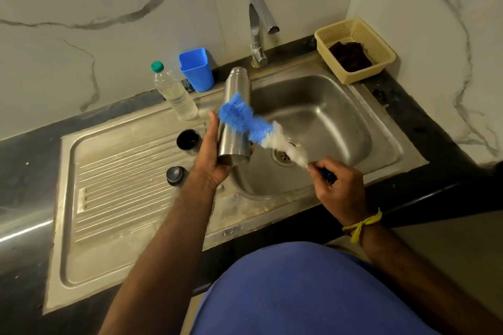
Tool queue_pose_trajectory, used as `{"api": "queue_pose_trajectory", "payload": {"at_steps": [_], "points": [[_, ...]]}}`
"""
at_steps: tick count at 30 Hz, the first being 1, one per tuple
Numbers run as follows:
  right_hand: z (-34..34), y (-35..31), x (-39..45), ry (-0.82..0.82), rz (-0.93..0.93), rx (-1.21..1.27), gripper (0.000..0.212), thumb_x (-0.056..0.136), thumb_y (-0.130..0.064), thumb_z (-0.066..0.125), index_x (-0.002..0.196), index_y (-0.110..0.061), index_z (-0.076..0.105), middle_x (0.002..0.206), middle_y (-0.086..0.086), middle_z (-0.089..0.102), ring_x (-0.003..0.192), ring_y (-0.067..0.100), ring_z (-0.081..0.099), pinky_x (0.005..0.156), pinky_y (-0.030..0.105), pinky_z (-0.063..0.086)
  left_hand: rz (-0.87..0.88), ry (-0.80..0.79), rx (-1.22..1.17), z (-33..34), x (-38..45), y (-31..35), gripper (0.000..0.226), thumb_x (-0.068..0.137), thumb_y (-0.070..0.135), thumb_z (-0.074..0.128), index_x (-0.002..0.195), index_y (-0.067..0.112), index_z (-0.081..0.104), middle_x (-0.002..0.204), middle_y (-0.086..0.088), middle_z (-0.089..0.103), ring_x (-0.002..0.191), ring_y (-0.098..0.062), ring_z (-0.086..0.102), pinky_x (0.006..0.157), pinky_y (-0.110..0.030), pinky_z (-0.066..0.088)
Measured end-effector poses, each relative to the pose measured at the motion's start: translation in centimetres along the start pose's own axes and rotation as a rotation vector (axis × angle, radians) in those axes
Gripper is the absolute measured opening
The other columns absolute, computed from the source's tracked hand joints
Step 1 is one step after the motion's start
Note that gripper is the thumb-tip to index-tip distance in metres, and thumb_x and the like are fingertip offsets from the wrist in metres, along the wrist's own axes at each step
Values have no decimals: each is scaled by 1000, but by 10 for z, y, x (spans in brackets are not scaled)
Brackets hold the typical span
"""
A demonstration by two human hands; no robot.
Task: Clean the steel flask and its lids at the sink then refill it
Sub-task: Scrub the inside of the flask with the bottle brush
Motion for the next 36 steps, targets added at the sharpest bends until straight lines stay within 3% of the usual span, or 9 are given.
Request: {"api": "queue_pose_trajectory", "payload": {"at_steps": [6,12,16,25,29,36], "points": [[7,3,16,-8,9,-4,20,93,-26,68,81,-10,69,71,-3,67,63,12,62,54,38,52,-12,-45,-3,-8,-5,-17,73,79,51,78,136,10,56,111,-18,70,96,-36,70,83,-47,59],[19,-9,39,-12,-49,-114,19,93,-26,69,80,-13,67,72,0,68,62,11,59,55,28,51,-38,-15,-36,-18,-15,-32,51,95,42,58,136,10,57,117,-22,70,100,-39,69,97,-55,50],[22,-1,64,38,16,-130,24,93,-31,67,77,-14,65,69,2,67,61,19,62,54,38,52,-55,-15,-83,-19,-20,-31,51,98,42,46,135,8,57,114,-22,67,94,-37,67,85,-50,55],[16,-2,38,-43,-17,-39,20,92,-22,70,78,-10,66,70,-3,66,61,11,61,55,34,53,-49,31,26,-21,-20,-29,65,90,52,60,138,8,54,109,-20,71,86,-34,71,75,-45,61],[17,-5,18,-78,-43,-15,15,92,-20,70,79,-11,67,69,-7,63,60,6,57,52,31,50,-21,45,8,-17,-14,-22,50,96,51,57,128,12,59,98,-14,72,84,-33,71,74,-44,59],[11,-9,6,-91,-38,61,10,91,-17,71,84,-10,70,73,-7,65,64,8,60,55,28,52,37,103,71,-14,-6,1,42,98,47,56,122,13,64,101,-7,75,82,-20,72,77,-37,59]]}}
Point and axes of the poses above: each hand's wrist, its own x-axis towards the middle knuckle, its own z-axis out of the palm, y = z × x, the point moved 6 cm from there along x, towards the middle knuckle
